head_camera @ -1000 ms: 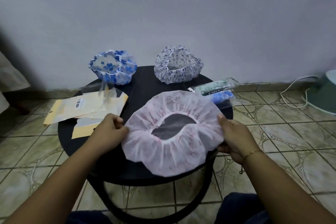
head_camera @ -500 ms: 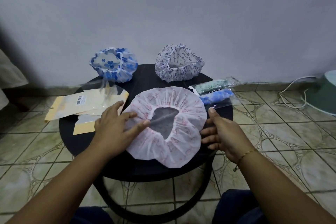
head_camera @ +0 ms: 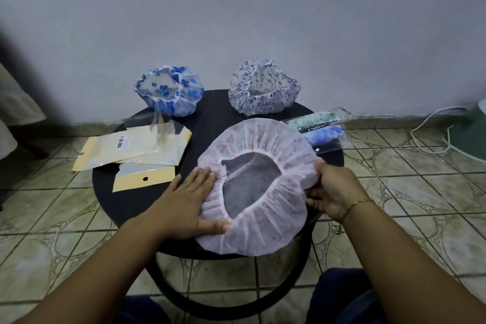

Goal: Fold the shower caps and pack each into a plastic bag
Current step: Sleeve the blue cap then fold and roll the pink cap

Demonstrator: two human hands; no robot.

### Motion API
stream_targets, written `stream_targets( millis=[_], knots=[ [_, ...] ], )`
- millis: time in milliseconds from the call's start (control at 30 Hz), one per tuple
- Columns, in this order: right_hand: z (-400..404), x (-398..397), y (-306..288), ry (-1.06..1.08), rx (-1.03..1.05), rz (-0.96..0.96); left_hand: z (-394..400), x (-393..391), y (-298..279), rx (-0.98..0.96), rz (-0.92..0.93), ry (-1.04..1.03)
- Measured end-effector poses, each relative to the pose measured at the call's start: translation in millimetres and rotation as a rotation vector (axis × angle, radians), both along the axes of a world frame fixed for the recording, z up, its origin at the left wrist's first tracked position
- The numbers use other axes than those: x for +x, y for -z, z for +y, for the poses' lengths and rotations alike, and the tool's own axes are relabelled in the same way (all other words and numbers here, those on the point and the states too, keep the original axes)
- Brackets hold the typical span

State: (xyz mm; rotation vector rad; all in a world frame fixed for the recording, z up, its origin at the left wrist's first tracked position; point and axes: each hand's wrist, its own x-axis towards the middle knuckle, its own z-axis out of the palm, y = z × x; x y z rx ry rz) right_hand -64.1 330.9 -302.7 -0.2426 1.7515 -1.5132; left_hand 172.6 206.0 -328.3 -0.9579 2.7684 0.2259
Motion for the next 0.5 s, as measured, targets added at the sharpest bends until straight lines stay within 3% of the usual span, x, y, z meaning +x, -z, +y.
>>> stream_targets(
  millis=[67, 200, 267, 333, 400, 500],
  knots=[
    [0.1, -10.8, 4.3, 0.092, -0.004, 0.009, -2.8, 1.6, 1.2, 0.022, -0.035, -0.003],
    [0.5, -19.8, 13.9, 0.055, 0.218, 0.589, -5.9, 2.5, -1.5, 0.042, -0.084, -0.016],
    [2.9, -19.1, 14.7, 0.022, 0.195, 0.708, -4.8, 1.4, -1.8, 0.024, -0.102, -0.031],
    [3.3, -19.6, 14.9, -0.013, 0.138, 0.677, -2.0, 1.8, -4.7, -0.032, -0.102, -0.058],
    [5.4, -20.7, 11.1, -0.071, 0.107, 0.494, 2.9, 3.6, -11.7, -0.098, -0.076, -0.087],
    [13.4, -19.4, 5.6, -0.212, 0.202, 0.356, 11.2, 5.9, -26.5, -0.159, 0.015, -0.116]
  ],
)
